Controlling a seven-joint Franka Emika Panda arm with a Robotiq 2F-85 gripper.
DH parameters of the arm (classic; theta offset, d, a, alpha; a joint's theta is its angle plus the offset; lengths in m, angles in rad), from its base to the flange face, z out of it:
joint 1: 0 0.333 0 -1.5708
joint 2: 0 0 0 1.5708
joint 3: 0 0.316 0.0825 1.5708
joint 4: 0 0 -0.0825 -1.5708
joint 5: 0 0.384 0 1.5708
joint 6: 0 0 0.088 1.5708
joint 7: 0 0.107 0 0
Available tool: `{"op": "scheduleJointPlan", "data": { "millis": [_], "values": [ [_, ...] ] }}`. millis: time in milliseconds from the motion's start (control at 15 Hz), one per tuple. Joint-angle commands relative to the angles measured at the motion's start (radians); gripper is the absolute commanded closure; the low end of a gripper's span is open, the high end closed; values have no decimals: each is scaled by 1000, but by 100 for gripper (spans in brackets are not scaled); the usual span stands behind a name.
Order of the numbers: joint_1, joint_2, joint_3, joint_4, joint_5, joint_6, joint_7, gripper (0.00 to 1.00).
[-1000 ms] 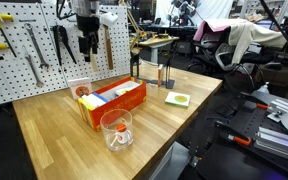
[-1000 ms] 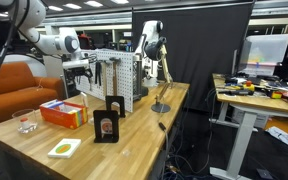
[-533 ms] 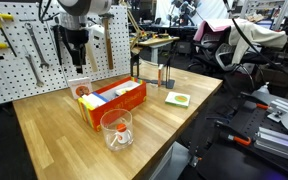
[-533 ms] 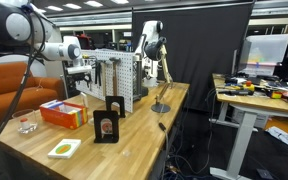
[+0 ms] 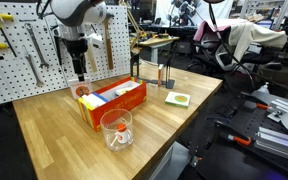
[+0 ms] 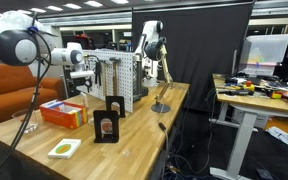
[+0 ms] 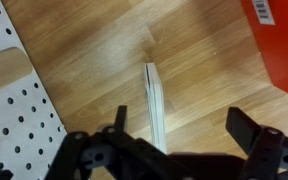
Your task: Pick up the book in the back and place it inside the box
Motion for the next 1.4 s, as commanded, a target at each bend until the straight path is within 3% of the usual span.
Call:
{"op": "scheduleJointPlan", "data": {
  "millis": [0, 200, 267, 333, 533, 1067, 1333],
  "values": [
    [16, 97, 2, 152, 8, -82, -37, 0],
    [24, 123, -32, 189, 46, -97, -55, 0],
    [24, 134, -33, 206, 56, -106, -62, 4],
    [25, 142, -34, 221, 66, -113, -67, 28],
    [31, 170, -30, 268, 103, -123, -77, 36],
    [45, 243, -48, 387, 148, -178, -76, 93],
    [43, 263, -66, 435, 157, -179, -73, 99]
  ]
}}
